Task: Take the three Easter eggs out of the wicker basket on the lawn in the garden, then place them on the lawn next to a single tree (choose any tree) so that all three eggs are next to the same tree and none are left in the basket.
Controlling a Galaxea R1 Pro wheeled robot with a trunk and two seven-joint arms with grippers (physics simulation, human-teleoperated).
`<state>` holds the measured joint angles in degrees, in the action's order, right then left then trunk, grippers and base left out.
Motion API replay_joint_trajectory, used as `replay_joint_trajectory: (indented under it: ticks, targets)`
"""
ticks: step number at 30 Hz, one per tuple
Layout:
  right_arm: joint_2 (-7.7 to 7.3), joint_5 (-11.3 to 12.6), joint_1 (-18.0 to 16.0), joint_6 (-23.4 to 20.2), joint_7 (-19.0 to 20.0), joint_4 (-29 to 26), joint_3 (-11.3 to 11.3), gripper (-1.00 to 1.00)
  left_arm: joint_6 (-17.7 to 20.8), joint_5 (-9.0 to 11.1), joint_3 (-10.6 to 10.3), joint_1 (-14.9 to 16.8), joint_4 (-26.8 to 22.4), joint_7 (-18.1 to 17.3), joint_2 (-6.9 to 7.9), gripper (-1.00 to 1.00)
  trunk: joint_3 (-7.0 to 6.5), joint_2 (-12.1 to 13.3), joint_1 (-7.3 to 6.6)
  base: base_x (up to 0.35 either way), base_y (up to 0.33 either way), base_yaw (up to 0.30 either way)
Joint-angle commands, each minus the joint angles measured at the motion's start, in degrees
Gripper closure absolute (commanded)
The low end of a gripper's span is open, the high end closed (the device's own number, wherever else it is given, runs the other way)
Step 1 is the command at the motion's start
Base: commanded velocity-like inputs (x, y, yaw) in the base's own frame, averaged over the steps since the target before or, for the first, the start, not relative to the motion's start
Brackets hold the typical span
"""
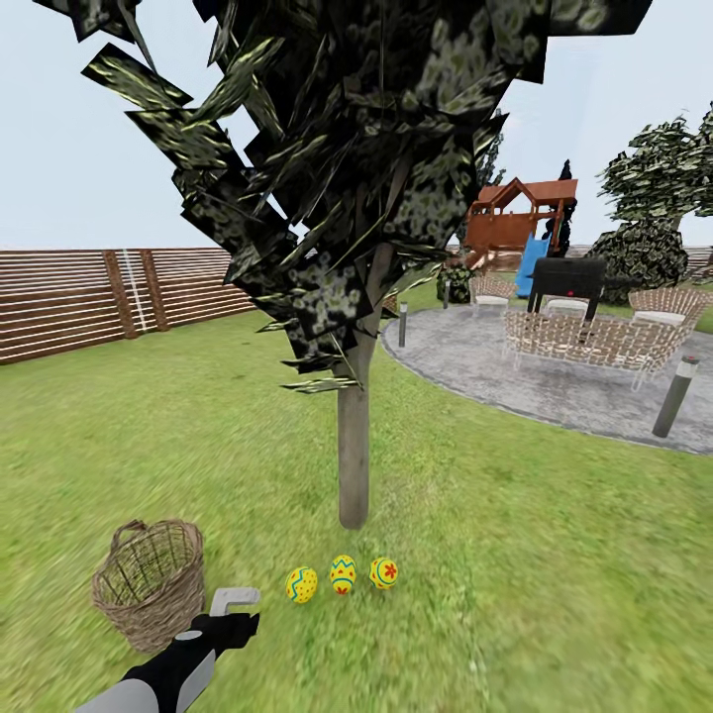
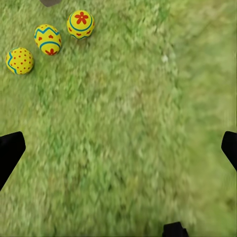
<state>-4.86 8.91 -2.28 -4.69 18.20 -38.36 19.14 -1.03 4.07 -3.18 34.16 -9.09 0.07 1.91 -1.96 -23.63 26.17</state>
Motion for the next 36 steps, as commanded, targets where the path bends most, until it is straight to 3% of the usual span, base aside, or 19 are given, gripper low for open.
replay_joint_trajectory:
  ticks: [1,22,36]
  targets:
    - [0.03,0.6,0.0,-0.5,0.3,-0.1,0.2,-1.00,-0.1,0.4,-0.3,0.0,0.0,0.0,0.02,-1.00,-0.16,0.4,-0.20,0.000,0.000,0.000]
    - [0.05,1.1,0.0,-0.5,0.3,-0.2,0.2,-1.00,-0.1,0.4,-0.3,-0.1,0.0,0.0,-0.01,-1.00,-0.27,0.7,-0.39,0.000,0.000,0.000]
    - [0.10,0.8,-0.4,-0.5,0.4,-0.1,0.1,-1.00,-0.1,0.4,-0.3,-0.8,0.0,0.0,-0.06,-1.00,0.77,0.7,-0.39,0.000,0.000,0.000]
